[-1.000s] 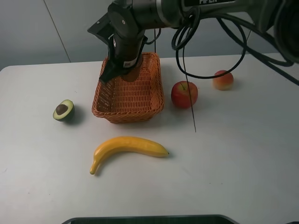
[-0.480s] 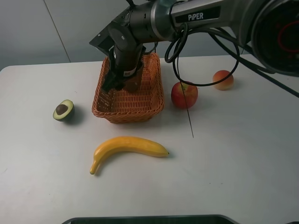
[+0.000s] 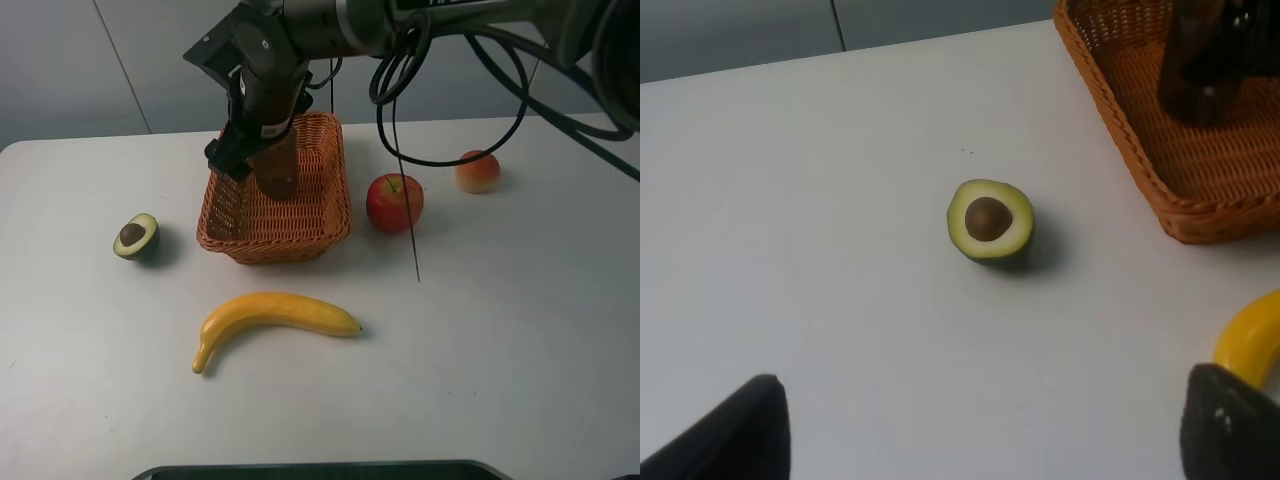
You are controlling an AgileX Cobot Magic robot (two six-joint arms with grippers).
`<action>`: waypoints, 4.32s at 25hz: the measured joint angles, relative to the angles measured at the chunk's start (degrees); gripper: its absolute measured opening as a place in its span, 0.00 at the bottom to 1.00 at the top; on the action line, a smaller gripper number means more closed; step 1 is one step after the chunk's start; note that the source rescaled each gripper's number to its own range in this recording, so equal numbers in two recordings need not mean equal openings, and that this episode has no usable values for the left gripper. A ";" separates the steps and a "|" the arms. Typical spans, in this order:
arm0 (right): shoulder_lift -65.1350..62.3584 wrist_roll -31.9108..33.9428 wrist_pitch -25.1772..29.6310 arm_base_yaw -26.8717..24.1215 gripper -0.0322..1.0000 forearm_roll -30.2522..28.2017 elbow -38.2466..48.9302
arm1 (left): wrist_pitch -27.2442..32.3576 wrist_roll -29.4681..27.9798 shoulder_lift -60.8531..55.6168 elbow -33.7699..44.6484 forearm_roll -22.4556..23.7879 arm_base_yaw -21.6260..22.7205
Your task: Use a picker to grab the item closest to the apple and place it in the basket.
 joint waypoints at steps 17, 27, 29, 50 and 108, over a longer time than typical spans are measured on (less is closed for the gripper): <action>-15.70 4.41 10.48 -5.87 1.00 9.41 4.42 | 0.00 0.00 0.00 0.00 0.00 0.00; -34.07 9.48 9.45 -19.05 1.00 9.49 27.37 | 0.00 0.00 0.00 0.00 0.00 0.00; -37.94 9.86 9.32 -22.19 1.00 9.49 31.33 | 0.00 0.00 0.00 0.00 0.00 0.00; -75.64 7.96 16.43 -44.63 1.00 11.57 54.27 | 0.00 0.00 0.00 0.00 0.00 0.00; -127.02 1.70 23.08 -44.77 1.00 13.50 73.65 | 0.00 0.11 0.00 0.00 0.00 0.00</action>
